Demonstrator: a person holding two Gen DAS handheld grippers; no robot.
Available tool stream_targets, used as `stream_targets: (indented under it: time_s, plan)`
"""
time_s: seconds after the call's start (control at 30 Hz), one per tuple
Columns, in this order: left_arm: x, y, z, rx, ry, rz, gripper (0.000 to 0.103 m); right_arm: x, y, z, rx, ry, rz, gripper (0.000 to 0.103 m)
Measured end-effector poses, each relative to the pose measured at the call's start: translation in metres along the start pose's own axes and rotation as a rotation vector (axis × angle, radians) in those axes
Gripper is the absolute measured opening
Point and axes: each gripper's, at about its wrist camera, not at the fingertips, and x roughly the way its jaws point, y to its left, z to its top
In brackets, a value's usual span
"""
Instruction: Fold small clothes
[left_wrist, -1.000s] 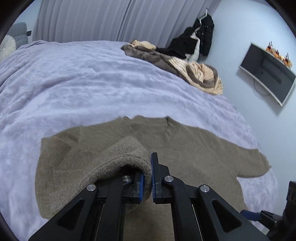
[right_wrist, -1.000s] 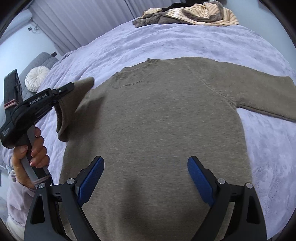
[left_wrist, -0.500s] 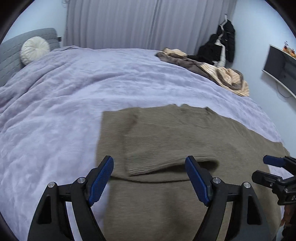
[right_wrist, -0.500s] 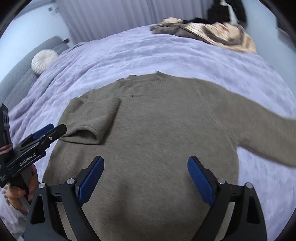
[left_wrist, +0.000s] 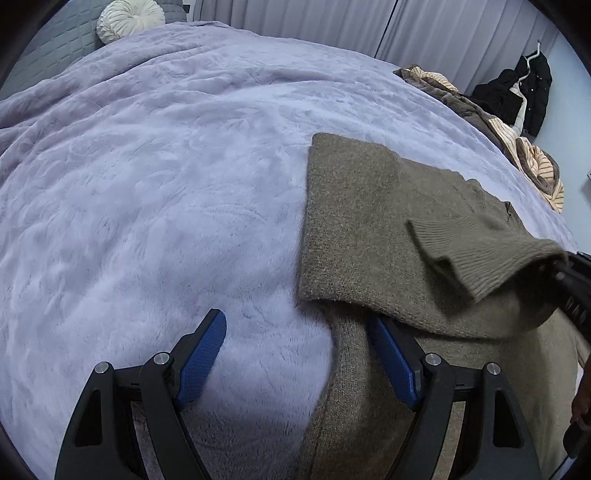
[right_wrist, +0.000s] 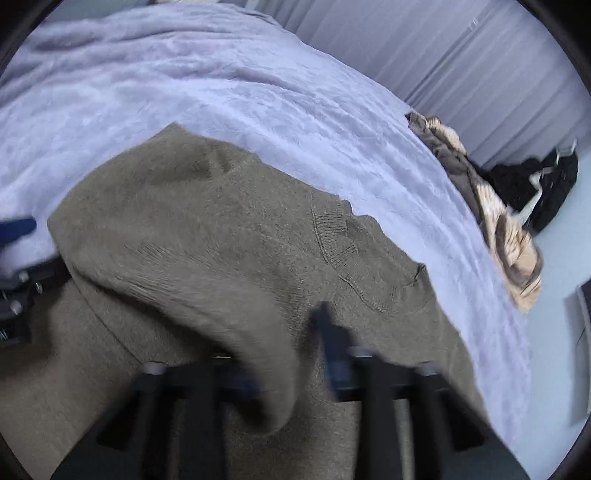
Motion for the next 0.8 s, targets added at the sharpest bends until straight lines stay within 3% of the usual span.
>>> stream_targets:
  time_s: [0.1, 0.17, 0.23, 0.27, 0.33, 0.47, 0.57, 0.67, 0.8]
  plan:
    - [0.0, -0.003, 0.0, 0.018, 0.0, 0.01, 0.086, -0.008, -0.074, -0.019, 0.404, -0.078, 0.153, 0.004]
    - [0.002, -0.005, 0.001, 0.027, 0.004, 0.014, 0.088, 0.003, -0.119, -0.049, 0.643, -0.083, 0.257, 0.006]
    - [0.002, -0.006, 0.001, 0.031, 0.008, 0.013, 0.089, 0.027, -0.153, -0.087, 0.868, -0.015, 0.369, 0.017]
    - [0.001, -0.006, 0.001, 0.032, 0.01, 0.01, 0.089, 0.036, -0.164, -0.106, 0.964, 0.017, 0.411, 0.037]
    - [-0.005, -0.004, 0.004, 0.033, 0.015, -0.012, 0.088, 0.038, -0.177, -0.134, 1.097, -0.037, 0.532, 0.041]
    - [-0.022, 0.001, 0.026, 0.038, -0.013, -0.103, 0.088, 0.024, -0.181, -0.135, 1.056, -0.064, 0.5, 0.057]
    - [-0.009, -0.004, 0.06, 0.056, 0.03, -0.145, 0.089, 0.021, -0.182, -0.122, 0.998, -0.058, 0.415, 0.058]
    - [0.023, -0.019, 0.093, 0.08, 0.095, -0.17, 0.088, 0.028, -0.185, -0.118, 1.011, -0.035, 0.426, 0.058]
    - [0.072, -0.047, 0.117, 0.18, 0.196, -0.097, 0.085, 0.027, -0.191, -0.126, 1.044, -0.039, 0.431, 0.057]
